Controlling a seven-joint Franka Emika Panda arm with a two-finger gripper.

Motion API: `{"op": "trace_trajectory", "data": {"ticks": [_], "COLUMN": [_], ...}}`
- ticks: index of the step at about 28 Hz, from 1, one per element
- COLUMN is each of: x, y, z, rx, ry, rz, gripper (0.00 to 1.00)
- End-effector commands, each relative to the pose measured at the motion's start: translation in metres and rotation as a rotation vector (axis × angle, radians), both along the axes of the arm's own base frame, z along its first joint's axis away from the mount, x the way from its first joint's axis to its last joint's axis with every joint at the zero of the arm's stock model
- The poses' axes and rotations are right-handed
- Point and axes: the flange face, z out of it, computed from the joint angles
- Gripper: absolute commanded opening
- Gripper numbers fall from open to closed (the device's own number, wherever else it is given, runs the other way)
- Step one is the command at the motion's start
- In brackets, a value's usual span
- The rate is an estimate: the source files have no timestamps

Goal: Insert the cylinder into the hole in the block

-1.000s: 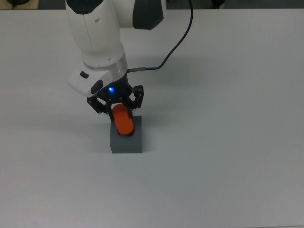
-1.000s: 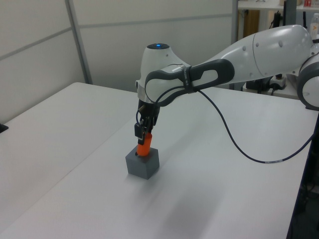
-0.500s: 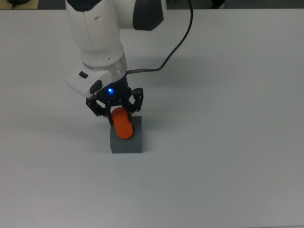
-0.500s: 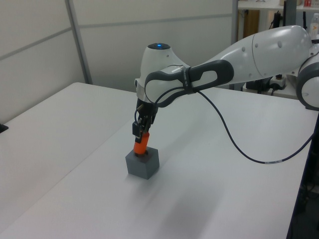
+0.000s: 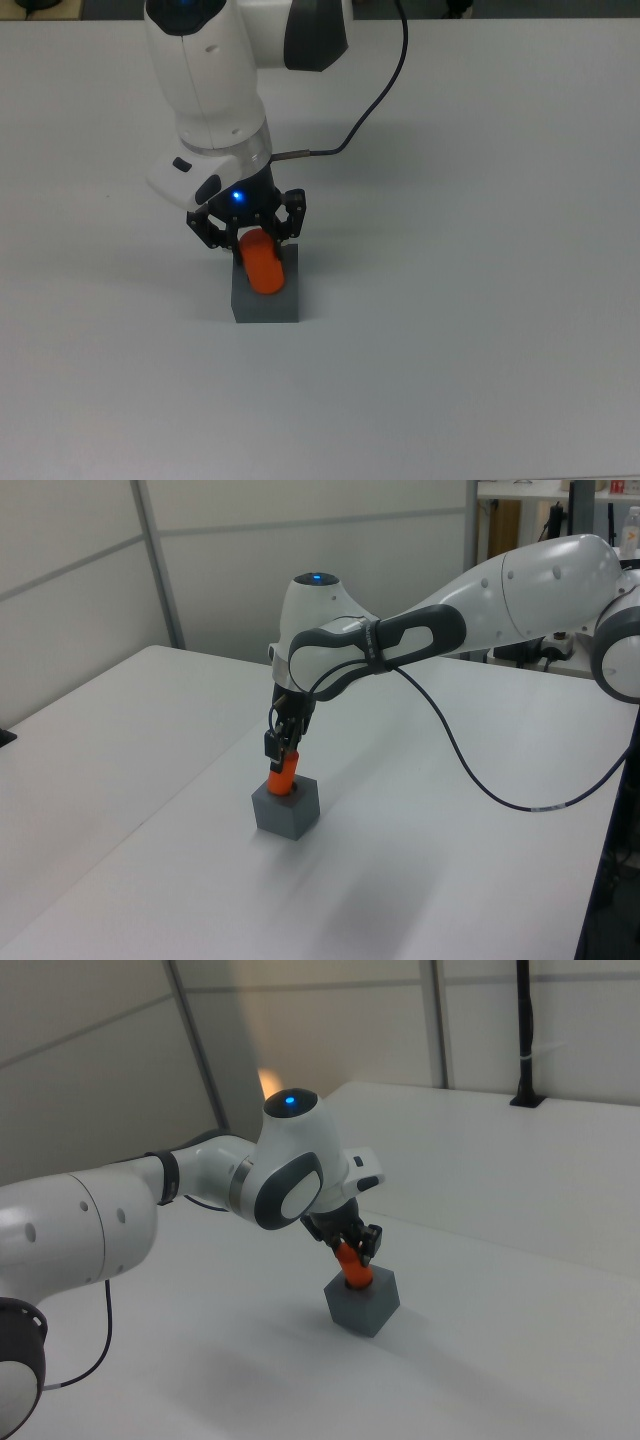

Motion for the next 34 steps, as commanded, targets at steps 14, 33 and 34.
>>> {"op": "trace_trajectory", "data": {"ticks": [14,33,34], "x": [-0.001,-0.027,-0.030], "y": [0.006,-0.010,-0.013], "z": [-0.001,0.059,0.062], "rx": [-0.029,-0.023,-0.024], "ry": [-0.001,0.055,0.069], "rz": [0.022,0.005,0.002], "gripper": [1.00,1.00,1.00]}}
